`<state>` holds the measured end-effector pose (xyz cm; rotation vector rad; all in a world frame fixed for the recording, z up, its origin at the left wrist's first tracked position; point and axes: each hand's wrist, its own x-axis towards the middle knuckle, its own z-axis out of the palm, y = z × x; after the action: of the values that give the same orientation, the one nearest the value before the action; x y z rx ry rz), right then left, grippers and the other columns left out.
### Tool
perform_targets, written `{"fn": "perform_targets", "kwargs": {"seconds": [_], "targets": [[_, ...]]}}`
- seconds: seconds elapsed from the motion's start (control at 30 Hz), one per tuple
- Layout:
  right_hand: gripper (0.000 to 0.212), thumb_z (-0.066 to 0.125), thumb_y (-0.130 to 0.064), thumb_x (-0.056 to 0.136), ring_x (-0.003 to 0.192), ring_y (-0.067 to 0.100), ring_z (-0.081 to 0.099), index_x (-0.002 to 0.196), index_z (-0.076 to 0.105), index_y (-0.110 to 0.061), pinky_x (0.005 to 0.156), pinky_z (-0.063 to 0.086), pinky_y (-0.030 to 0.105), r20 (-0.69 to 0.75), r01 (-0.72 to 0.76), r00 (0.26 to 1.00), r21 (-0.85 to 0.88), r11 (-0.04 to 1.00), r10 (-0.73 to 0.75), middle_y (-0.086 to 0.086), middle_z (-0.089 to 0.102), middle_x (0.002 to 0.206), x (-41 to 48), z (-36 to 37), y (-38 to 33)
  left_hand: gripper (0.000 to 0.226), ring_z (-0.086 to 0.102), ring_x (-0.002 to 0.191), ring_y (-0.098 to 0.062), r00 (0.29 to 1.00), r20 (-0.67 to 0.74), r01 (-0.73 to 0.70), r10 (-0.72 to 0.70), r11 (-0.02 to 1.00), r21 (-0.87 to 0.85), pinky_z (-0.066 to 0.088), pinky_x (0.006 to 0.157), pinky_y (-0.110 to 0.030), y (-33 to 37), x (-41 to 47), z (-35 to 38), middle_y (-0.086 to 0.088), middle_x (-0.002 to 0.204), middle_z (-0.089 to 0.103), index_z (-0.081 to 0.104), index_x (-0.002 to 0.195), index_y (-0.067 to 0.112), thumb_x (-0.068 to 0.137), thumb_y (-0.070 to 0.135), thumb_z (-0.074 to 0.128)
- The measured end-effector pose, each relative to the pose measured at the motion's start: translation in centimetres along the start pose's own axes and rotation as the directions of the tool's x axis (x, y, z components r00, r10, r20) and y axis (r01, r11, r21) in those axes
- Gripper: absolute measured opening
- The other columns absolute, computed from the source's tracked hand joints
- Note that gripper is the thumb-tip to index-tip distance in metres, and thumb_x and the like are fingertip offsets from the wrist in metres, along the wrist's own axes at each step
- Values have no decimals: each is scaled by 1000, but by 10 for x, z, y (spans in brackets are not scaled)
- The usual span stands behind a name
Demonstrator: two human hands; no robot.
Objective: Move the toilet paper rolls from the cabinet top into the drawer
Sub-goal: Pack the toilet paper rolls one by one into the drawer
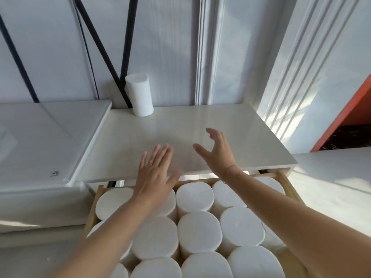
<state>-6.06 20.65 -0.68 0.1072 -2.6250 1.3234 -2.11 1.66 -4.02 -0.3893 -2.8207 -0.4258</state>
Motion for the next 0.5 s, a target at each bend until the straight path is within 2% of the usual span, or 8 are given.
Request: {"fn": "perform_targets", "kwargs": {"seconds": [0.07, 0.17, 0.3, 0.5], "targets": [[70, 69, -39, 84, 131, 20, 43, 141, 39, -13, 108, 31, 26, 15, 9, 1000, 15, 1000, -9, 6, 44, 142, 32, 24, -13, 68, -12, 141, -4, 999, 16, 44, -45, 999, 25, -13, 114, -34, -22, 9, -5, 8, 158, 1, 5, 149, 24, 93, 57, 22], [77, 71, -40, 83, 135, 23, 39, 144, 34, -11, 113, 31, 35, 25, 15, 1000, 60, 998, -16, 7, 40, 146, 80, 59, -31, 76, -10, 143, -7, 994, 49, 91, -94, 994, 61, -13, 114, -35, -51, 22, -8, 8, 159, 2, 4, 149, 25, 86, 66, 5], [89, 72, -45, 79, 139, 21, 34, 148, 24, -14, 111, 30, 32, 38, -7, 999, 134, 991, 2, 3, 32, 152, 132, 104, -52, 83, -9, 144, -11, 982, 105, 146, -158, 983, 115, -12, 113, -36, -76, 35, -3, 6, 159, -1, -1, 149, 24, 79, 69, -5], [102, 76, -44, 75, 141, 24, 31, 151, 15, -14, 112, 30, 36, 33, -1, 999, 192, 981, -5, 6, 27, 154, 187, 170, -78, 79, -10, 144, -12, 970, 133, 181, -201, 973, 146, -9, 116, -36, -93, 52, 4, 4, 159, -5, -3, 149, 23, 83, 66, 3]]}}
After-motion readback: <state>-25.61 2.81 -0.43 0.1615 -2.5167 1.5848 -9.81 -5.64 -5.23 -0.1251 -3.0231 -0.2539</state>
